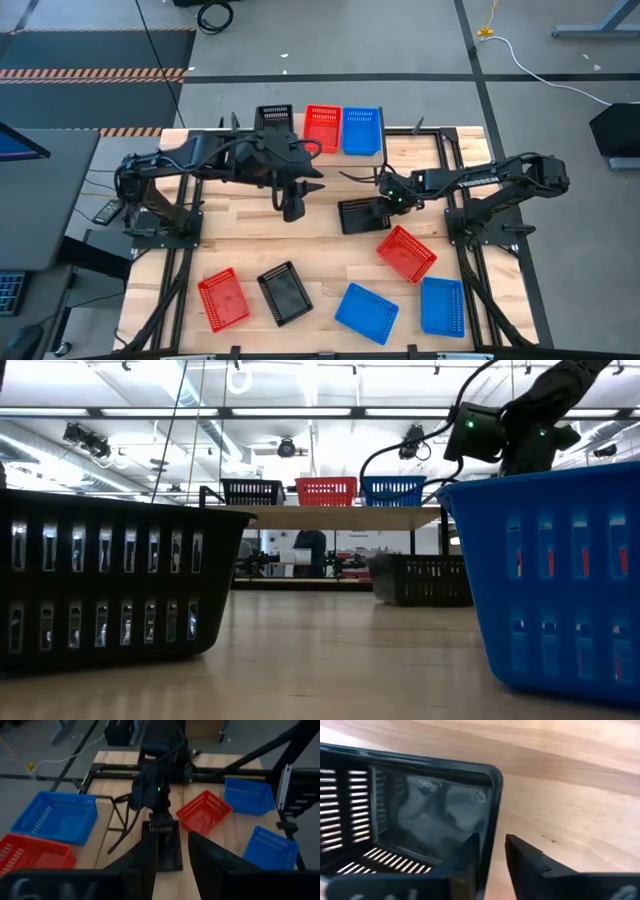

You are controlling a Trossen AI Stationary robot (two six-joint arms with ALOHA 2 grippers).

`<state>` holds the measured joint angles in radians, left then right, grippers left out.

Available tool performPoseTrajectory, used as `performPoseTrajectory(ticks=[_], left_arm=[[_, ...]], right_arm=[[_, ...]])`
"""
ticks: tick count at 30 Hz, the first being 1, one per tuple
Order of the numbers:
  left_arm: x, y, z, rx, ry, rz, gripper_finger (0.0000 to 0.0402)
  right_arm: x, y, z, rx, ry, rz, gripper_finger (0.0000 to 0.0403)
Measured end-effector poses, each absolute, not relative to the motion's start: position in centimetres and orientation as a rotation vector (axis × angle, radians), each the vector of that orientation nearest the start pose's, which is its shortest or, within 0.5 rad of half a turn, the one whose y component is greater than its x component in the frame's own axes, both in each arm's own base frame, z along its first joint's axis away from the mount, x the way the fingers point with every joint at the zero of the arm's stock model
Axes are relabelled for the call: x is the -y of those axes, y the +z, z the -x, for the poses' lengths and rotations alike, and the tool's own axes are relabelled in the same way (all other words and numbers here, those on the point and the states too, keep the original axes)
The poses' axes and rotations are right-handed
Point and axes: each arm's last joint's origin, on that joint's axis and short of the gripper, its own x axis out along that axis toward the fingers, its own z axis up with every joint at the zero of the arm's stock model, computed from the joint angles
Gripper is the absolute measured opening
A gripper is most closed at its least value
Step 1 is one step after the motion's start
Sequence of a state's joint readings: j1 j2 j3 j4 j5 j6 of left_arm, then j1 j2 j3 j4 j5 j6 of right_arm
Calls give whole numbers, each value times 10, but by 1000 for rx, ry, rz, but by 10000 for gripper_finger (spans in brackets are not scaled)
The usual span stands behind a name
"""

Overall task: Stack baskets on shelf by color
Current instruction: Stack the top black bin on the black bin on the shelf

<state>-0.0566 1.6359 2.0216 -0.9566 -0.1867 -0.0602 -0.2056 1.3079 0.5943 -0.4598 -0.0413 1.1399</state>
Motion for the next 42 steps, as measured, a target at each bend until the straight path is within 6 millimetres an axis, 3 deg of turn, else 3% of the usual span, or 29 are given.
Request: performPoseTrajectory(ticks=[8,12,19,27,32,42], left_arm=[[14,451,-340,-583,115,-87,117],[18,438,-351,-642,23,-182,117],[31,422,-359,-692,-265,-355,117],[40,410,-360,-753,-398,-398,119],[39,398,-360,-848,-425,-447,149],[38,387,-369,-895,-405,-554,228]], right_arm=[[42,161,-218,-938,-637,-1142,14],[41,172,-228,-913,-497,-1155,12],[42,212,-246,-858,-329,-1169,8],[46,263,-258,-812,-268,-1101,9],[46,277,-259,-815,-253,-1072,10],[40,280,-260,-849,-147,-1098,10]])
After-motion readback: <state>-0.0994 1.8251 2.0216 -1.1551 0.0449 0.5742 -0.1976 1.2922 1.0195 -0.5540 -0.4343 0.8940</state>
